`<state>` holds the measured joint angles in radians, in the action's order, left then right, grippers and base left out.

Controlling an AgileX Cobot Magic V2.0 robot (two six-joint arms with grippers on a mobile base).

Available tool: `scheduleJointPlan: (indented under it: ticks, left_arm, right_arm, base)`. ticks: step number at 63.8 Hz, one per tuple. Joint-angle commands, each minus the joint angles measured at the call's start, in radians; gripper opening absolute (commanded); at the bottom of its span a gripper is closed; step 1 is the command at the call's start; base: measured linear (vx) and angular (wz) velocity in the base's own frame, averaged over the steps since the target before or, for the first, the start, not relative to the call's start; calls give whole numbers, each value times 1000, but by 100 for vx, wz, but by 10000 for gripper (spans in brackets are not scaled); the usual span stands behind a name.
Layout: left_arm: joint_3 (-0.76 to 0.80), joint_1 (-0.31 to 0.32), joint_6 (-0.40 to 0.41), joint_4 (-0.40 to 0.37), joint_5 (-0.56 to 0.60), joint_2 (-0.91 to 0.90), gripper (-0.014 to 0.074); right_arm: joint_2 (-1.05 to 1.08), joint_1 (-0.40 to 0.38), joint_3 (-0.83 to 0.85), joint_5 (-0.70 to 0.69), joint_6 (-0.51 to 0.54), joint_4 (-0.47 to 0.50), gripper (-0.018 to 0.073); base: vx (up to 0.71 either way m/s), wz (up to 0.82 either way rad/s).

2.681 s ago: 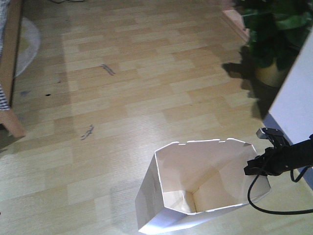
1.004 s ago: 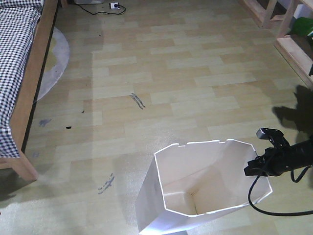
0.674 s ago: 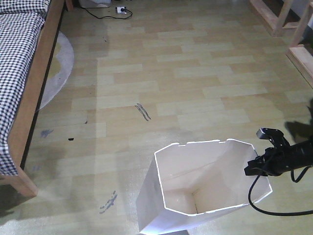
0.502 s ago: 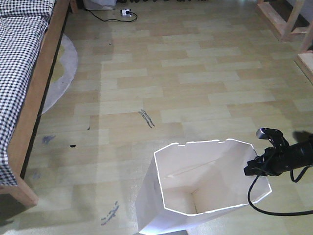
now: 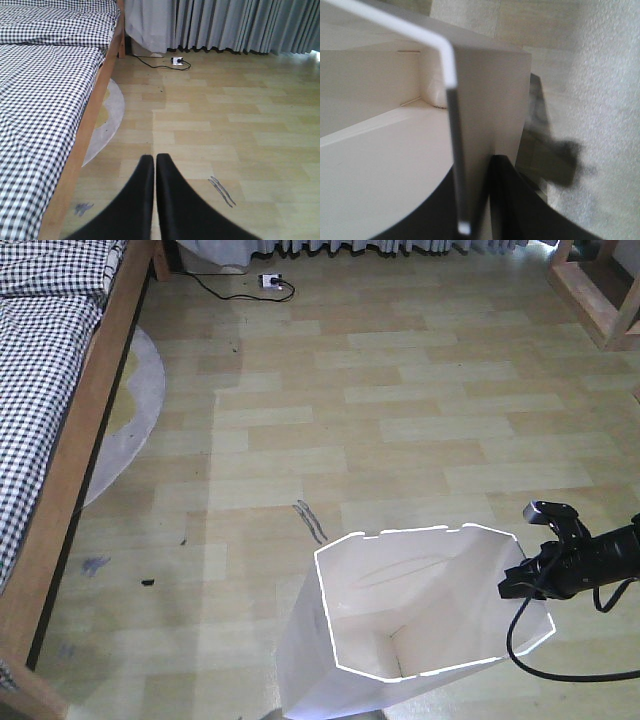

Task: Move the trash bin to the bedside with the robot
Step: 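Hold the bin with the right gripper while driving to the bedside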

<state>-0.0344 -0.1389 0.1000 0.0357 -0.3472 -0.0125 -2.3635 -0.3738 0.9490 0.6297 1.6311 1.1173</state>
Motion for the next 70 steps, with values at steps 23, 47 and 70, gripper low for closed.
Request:
scheduleJointPlan:
  ticks: [23, 47, 70]
  left_arm:
    - [-3, 3, 4, -2, 66, -14, -6]
    - [-3, 3, 4, -2, 66, -14, -6]
    - [-3, 3, 4, -2, 66, -14, -6]
  right_arm:
    - [74, -4, 7, 227, -13, 57, -5]
    - [74, -4, 7, 227, -13, 57, -5]
    - [74, -4, 7, 227, -13, 57, -5]
  base:
    - [34, -1]
    - [35, 5]
    - [34, 11]
